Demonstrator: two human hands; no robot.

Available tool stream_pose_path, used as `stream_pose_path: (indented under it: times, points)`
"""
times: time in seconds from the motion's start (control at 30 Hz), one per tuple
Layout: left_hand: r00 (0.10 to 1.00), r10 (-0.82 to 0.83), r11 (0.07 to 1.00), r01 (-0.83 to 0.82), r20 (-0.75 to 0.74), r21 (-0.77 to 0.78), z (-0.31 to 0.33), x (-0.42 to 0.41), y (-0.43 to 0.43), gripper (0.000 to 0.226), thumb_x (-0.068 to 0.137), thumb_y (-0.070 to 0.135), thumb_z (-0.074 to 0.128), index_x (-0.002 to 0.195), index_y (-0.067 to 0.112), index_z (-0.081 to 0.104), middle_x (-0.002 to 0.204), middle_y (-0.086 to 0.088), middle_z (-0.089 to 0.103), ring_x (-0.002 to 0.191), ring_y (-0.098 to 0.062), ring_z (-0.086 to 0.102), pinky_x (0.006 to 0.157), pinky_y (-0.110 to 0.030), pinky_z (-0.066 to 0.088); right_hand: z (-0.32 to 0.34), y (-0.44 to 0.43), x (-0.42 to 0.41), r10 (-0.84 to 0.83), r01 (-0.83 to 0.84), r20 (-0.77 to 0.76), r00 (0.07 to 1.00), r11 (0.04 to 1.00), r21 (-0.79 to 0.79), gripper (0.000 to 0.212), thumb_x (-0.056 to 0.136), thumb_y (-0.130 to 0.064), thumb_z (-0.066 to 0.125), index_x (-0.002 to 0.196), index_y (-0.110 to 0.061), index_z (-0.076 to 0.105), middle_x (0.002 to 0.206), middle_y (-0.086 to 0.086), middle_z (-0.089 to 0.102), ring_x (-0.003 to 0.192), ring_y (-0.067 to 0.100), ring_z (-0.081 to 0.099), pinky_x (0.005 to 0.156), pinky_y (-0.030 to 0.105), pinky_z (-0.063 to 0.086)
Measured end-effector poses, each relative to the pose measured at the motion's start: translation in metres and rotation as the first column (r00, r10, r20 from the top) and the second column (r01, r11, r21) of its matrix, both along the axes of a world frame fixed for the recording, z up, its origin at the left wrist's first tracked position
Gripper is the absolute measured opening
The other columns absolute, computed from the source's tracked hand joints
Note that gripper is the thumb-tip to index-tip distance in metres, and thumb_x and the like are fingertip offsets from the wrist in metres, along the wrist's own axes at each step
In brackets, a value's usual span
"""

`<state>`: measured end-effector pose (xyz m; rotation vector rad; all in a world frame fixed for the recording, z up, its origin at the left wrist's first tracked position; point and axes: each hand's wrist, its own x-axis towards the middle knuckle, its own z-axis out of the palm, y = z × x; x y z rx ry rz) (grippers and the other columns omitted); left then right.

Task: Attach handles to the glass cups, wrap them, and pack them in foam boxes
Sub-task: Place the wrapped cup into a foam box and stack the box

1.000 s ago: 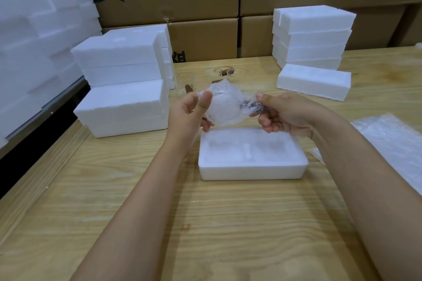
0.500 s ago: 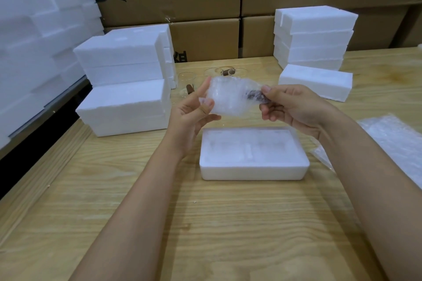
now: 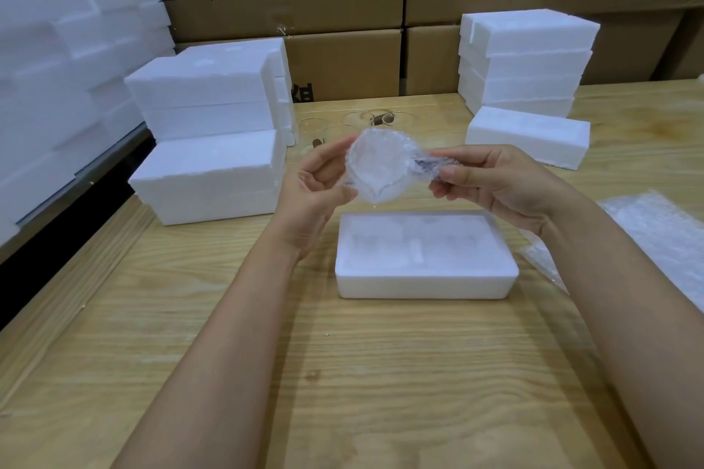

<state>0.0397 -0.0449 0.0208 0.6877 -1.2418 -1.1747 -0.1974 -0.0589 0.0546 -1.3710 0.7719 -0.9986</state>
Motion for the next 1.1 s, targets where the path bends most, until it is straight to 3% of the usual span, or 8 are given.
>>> stream_pose_path:
  times: [0.2, 0.33, 0.4, 0.5, 0.73, 0.83, 1.0, 1.1]
  points:
    - [0.981, -0.123, 0.992, 0.128, 0.15, -0.024, 0.011, 0.005, 0.003, 0.066, 0.067, -0.001, 0.074, 0.125, 0.028, 0.058, 0.113, 0.002, 0.069, 0.105, -0.015, 0.064, 0.086, -0.029, 0.052, 0.013, 0.004, -0.008, 0.021, -0.023, -0.112, 0.994, 1.0, -0.013, 0.024, 0.069, -0.023, 0.068, 0.084, -0.004, 0.065, 0.069, 0.01, 0.069, 0.06, 0.016, 0.065, 0.055, 0.019, 0.052]
    - [0.938, -0.235, 0.972, 0.228, 0.255, 0.057, 0.015, 0.013, 0.007, 0.049, 0.055, 0.012, 0.08, 0.099, 0.035, 0.074, 0.11, 0.004, 0.068, 0.1, -0.021, 0.062, 0.084, -0.031, 0.053, 0.015, 0.01, -0.011, 0.137, -0.131, -0.249, 0.959, 0.991, 0.041, 0.022, 0.067, -0.023, 0.069, 0.079, -0.006, 0.06, 0.067, 0.013, 0.068, 0.057, 0.019, 0.064, 0.05, 0.02, 0.05]
    - [0.916, -0.24, 0.971, 0.23, 0.32, 0.069, 0.016, 0.018, 0.007, 0.044, 0.055, 0.007, 0.081, 0.088, 0.034, 0.075, 0.101, 0.009, 0.069, 0.096, -0.021, 0.061, 0.081, -0.029, 0.053, 0.013, 0.012, -0.011, 0.194, -0.182, -0.295, 0.936, 0.981, 0.068, 0.02, 0.069, -0.022, 0.069, 0.079, -0.007, 0.059, 0.069, 0.016, 0.067, 0.059, 0.02, 0.063, 0.052, 0.021, 0.05]
    - [0.89, -0.244, 0.97, 0.228, 0.385, 0.087, 0.016, 0.023, 0.008, 0.042, 0.058, -0.001, 0.076, 0.083, 0.033, 0.074, 0.096, 0.011, 0.067, 0.093, -0.017, 0.059, 0.078, -0.028, 0.054, 0.012, 0.012, -0.01, 0.229, -0.212, -0.345, 0.91, 0.973, 0.087, 0.022, 0.069, -0.023, 0.07, 0.081, -0.008, 0.059, 0.072, 0.019, 0.068, 0.06, 0.021, 0.062, 0.052, 0.021, 0.049]
    - [0.822, -0.246, 0.969, 0.21, 0.514, 0.128, 0.015, 0.025, 0.013, 0.037, 0.05, 0.002, 0.086, 0.07, 0.03, 0.071, 0.084, 0.015, 0.065, 0.074, -0.001, 0.056, 0.068, -0.018, 0.048, 0.007, 0.012, -0.008, 0.245, -0.222, -0.454, 0.857, 0.97, 0.104, 0.024, 0.071, -0.024, 0.071, 0.084, -0.008, 0.059, 0.076, 0.019, 0.07, 0.061, 0.019, 0.06, 0.053, 0.022, 0.047]
    - [0.799, -0.193, 0.981, 0.146, 0.569, 0.128, 0.013, 0.025, 0.014, 0.038, 0.045, 0.007, 0.089, 0.067, 0.031, 0.071, 0.086, 0.018, 0.066, 0.083, -0.004, 0.058, 0.075, -0.02, 0.046, 0.007, 0.012, -0.006, 0.252, -0.221, -0.486, 0.837, 0.968, 0.123, 0.024, 0.072, -0.021, 0.071, 0.088, -0.007, 0.059, 0.077, 0.017, 0.07, 0.06, 0.018, 0.06, 0.053, 0.021, 0.048]
    - [0.782, -0.178, 0.982, 0.106, 0.598, 0.154, 0.009, 0.027, 0.011, 0.031, 0.048, 0.01, 0.083, 0.068, 0.032, 0.072, 0.099, 0.018, 0.069, 0.116, 0.0, 0.056, 0.104, -0.026, 0.039, 0.004, 0.01, -0.003, 0.228, -0.208, -0.566, 0.792, 0.973, 0.101, 0.016, 0.08, -0.012, 0.07, 0.09, -0.006, 0.059, 0.075, 0.016, 0.07, 0.058, 0.017, 0.059, 0.051, 0.022, 0.048]
    - [0.785, -0.214, 0.976, 0.141, 0.581, 0.168, 0.007, 0.027, 0.01, 0.032, 0.05, 0.007, 0.082, 0.071, 0.03, 0.074, 0.101, 0.016, 0.069, 0.114, 0.0, 0.058, 0.099, -0.021, 0.043, 0.003, 0.009, -0.003, 0.228, -0.214, -0.629, 0.743, 0.972, 0.1, 0.014, 0.083, -0.01, 0.069, 0.09, -0.009, 0.058, 0.075, 0.016, 0.07, 0.062, 0.026, 0.058, 0.054, 0.025, 0.051]
